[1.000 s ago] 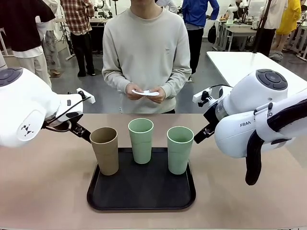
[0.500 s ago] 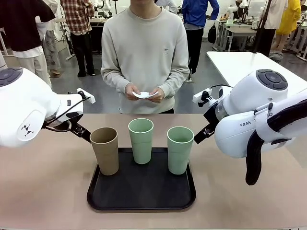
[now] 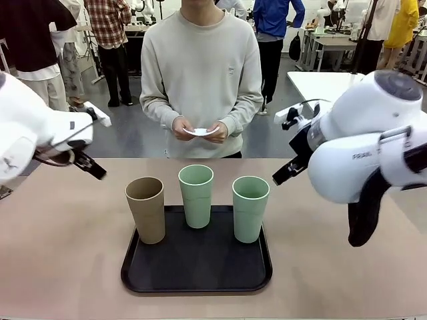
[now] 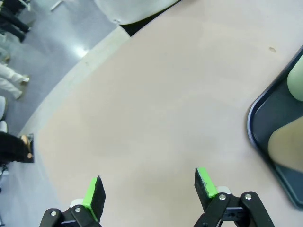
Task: Place coasters on the table and set cups on them.
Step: Pick up one Reusable plastic cup and place it on a coaster set by the human.
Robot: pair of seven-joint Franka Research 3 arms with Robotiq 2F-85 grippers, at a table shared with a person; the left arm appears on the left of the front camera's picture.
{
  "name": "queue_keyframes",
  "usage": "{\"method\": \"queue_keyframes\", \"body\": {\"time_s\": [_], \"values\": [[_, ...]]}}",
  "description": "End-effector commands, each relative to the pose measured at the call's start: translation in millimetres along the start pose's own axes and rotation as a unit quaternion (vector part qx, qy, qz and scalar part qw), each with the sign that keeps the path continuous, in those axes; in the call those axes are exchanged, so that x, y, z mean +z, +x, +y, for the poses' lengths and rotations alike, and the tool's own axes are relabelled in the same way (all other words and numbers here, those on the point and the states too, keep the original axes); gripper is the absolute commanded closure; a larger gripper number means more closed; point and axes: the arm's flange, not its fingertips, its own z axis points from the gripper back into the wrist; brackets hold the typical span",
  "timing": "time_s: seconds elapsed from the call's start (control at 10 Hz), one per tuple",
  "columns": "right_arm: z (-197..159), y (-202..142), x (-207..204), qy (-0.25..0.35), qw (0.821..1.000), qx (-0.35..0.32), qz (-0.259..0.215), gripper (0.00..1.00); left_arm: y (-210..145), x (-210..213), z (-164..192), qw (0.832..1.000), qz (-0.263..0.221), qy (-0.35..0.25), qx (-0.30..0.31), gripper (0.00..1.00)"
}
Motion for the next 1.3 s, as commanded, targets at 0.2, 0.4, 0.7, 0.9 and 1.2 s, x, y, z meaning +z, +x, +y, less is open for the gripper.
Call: {"method": "queue_keyframes", "body": {"time_s": [0.2, 0.4, 0.7, 0.9, 1.2], "values": [[95.8, -96.7, 92.7, 0.019, 0.993, -0.051, 0.101, 0.00, -67.5, 124.3, -44.4, 0.992, 0.087, -0.088, -0.005, 0.00], [92.1, -136.9, 97.7, 0.015, 0.989, -0.105, 0.104, 0.00, -88.0, 135.2, -54.3, 0.987, 0.108, -0.119, 0.007, 0.00], [93.9, -31.1, 114.4, 0.005, 0.991, -0.067, 0.119, 0.00, -28.3, 137.7, -40.0, 0.989, 0.105, -0.106, -0.008, 0.00], [93.9, -31.1, 114.4, 0.005, 0.991, -0.067, 0.119, 0.00, -28.3, 137.7, -40.0, 0.989, 0.105, -0.106, -0.008, 0.00], [30.8, -70.9, 189.5, 0.137, 0.954, -0.267, 0.003, 0.00, -48.1, 162.6, 19.8, 0.953, 0.056, -0.260, 0.148, 0.00]]}}
